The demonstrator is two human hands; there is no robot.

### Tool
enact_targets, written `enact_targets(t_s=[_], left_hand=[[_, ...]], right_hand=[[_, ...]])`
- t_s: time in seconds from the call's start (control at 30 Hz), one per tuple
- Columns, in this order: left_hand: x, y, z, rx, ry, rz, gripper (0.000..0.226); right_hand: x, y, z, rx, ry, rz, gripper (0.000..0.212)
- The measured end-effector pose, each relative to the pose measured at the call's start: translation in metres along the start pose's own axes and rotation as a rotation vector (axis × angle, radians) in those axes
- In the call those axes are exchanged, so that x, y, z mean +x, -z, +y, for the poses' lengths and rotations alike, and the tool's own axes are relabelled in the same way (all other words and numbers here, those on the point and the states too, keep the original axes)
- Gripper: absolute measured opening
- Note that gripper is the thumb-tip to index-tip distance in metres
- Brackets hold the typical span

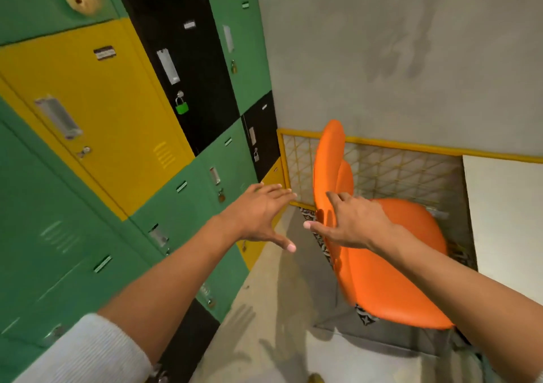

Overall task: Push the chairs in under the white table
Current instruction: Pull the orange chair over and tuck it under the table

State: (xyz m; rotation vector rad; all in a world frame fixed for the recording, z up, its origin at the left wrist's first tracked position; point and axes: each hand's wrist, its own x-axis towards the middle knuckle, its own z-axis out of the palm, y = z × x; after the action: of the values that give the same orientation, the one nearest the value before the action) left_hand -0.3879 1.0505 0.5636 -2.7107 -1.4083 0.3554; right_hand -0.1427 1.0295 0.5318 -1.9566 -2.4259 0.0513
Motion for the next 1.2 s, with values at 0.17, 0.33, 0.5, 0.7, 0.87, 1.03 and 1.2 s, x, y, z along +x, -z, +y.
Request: enact_targets(t_s=[0.17,0.33,0.5,0.7,0.87,1.03,1.2], left_hand=[[0.071,0.003,-0.062,0.007,-0.113,-0.002,0.138],[0.14,-0.003,-0.105,-0.005,-0.218,-0.043,0.138],[0.228,-0.003,-0.143,0.034,-0.393,-0.045,0.138],[0.319,0.004,-0.188,0.077,-0.67,0.0,0.14],[0.379,0.016,-0.203,0.097,-0.915,0.056,0.139],[0.44,0.003,-0.203,0.116,-1.122,0.049,0.142],[0.515,-0.031,-0.183,0.178,-1.214,-0.034,0.101]], right_hand=[[0.056,-0.018,-0.007,0.061,-0.092,-0.075,0.113],[0.093,-0.038,-0.01,0.13,-0.252,-0.149,0.105],[0.123,-0.052,-0.015,0.151,-0.471,-0.11,0.108],[0.13,-0.043,-0.045,0.145,-0.757,-0.001,0.108],[0.134,-0.03,-0.089,0.125,-0.961,0.112,0.11],[0.174,-0.056,-0.1,0.09,-1.11,0.099,0.101],[0.214,-0.106,-0.085,0.011,-1.178,-0.048,0.078]])
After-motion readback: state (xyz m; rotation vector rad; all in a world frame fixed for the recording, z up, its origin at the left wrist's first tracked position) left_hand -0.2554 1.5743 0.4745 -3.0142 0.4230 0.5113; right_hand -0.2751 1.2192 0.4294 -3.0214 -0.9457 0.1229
